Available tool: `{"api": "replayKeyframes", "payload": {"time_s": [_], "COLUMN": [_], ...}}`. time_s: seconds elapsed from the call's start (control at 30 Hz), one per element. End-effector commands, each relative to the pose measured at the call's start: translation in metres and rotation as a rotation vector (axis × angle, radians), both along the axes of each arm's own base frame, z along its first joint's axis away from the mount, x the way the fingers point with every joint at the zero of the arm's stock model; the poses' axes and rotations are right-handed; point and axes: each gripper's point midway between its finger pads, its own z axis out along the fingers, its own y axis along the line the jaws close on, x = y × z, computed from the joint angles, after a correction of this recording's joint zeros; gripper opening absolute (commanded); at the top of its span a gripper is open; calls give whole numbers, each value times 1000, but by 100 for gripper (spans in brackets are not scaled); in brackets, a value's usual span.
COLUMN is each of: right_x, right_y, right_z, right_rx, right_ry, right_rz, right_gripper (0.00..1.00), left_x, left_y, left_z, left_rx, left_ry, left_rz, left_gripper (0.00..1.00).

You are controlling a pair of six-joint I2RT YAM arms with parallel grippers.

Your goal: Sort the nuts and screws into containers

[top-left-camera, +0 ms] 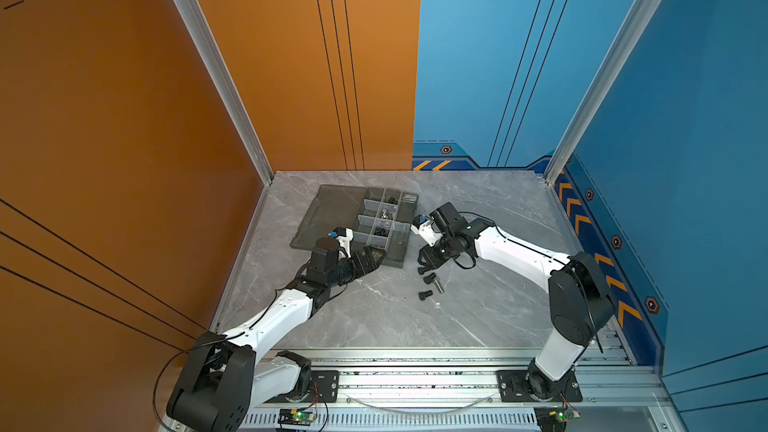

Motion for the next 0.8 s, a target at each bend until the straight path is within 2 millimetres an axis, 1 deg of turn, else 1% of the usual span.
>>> {"api": "replayKeyframes", "payload": {"time_s": [0.0, 0.2, 0.33, 0.47, 0.6, 0.77], "right_x": [-14, -15, -8, 0, 5, 4], "right_y": [-15, 3, 8, 9, 8, 8], "right_z": [-14, -26, -37, -45, -46, -50], "right_rx": [-82, -68, -75, -82, -87, -83], "right_ry": [87, 110, 111, 91, 85, 104], "right_rz": [-98, -162, -189, -194, -201, -202], "right_gripper": [45, 43, 37, 34, 32, 32], "left_x": [0, 0, -1, -2, -1, -1], "left_y": [-2, -2, -2, -1, 0, 0], "left_z": [4, 4, 3, 3, 4, 2], "left_rx": [-15, -12, -12, -6, -6, -5], "left_ry": [-8, -9, -5, -7, -9, -3], "left_rz": [-11, -6, -10, -10, -6, -6], "left_gripper": [98, 98, 98, 98, 98, 98]}}
